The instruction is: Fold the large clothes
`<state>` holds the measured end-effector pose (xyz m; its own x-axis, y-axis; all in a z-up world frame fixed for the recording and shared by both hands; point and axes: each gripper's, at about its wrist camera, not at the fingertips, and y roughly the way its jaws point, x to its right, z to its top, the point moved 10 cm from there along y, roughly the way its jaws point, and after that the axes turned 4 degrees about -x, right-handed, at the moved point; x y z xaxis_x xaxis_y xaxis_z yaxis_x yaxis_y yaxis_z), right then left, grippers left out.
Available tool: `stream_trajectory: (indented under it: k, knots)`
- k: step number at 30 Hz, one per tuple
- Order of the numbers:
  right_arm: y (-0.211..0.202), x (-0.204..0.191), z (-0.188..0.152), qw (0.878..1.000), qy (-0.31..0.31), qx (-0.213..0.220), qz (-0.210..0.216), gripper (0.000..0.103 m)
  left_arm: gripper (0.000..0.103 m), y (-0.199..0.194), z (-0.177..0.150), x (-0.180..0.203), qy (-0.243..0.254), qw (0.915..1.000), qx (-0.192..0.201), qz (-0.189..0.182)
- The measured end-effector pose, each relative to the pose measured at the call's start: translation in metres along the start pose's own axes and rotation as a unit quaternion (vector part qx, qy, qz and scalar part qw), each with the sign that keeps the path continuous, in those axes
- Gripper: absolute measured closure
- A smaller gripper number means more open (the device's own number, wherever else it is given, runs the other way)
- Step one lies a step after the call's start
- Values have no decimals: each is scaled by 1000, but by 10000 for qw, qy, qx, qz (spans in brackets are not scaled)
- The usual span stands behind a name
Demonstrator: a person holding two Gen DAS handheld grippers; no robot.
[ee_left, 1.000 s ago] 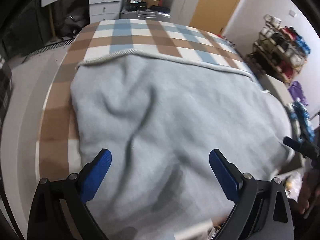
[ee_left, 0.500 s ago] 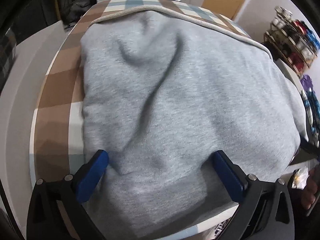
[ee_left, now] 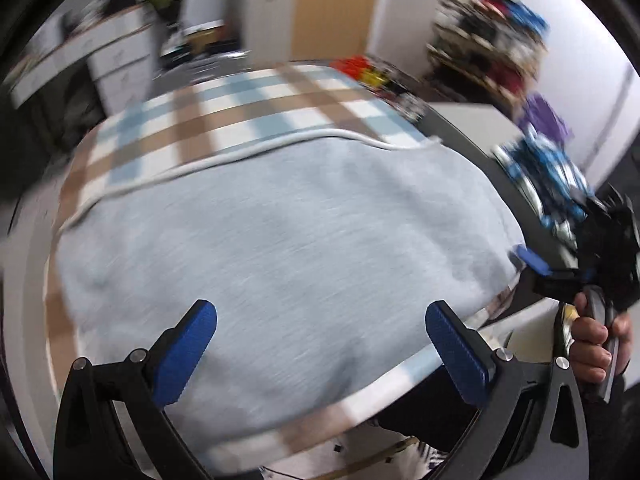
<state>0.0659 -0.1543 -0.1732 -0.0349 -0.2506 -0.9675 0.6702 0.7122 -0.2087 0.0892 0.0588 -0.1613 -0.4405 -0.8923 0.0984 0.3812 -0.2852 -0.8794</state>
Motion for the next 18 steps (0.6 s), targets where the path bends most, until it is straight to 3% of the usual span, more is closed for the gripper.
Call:
stream_trajectory:
  k: [3, 7, 12, 15, 18]
  knots:
    - [16, 39, -2, 9963, 512, -277, -638, 0, 1, 23, -3, 23, 239, 9994, -232, -112]
    - [17, 53, 2, 9930, 1000, -452, -437, 0, 1, 49, -24, 19, 202, 9965, -784, -182]
    - [-29, 36, 12, 9957, 794, 406, -243, 0, 1, 52, -30, 3, -70, 9943, -803, -696]
    - [-48, 37, 9, 9935, 673, 718, -566, 0, 1, 48, -33, -1, 3, 9936, -785, -811]
    - [-54, 49, 7, 9902, 848, 744, -828, 0, 1, 49, -33, -4, 6, 9923, -729, -999]
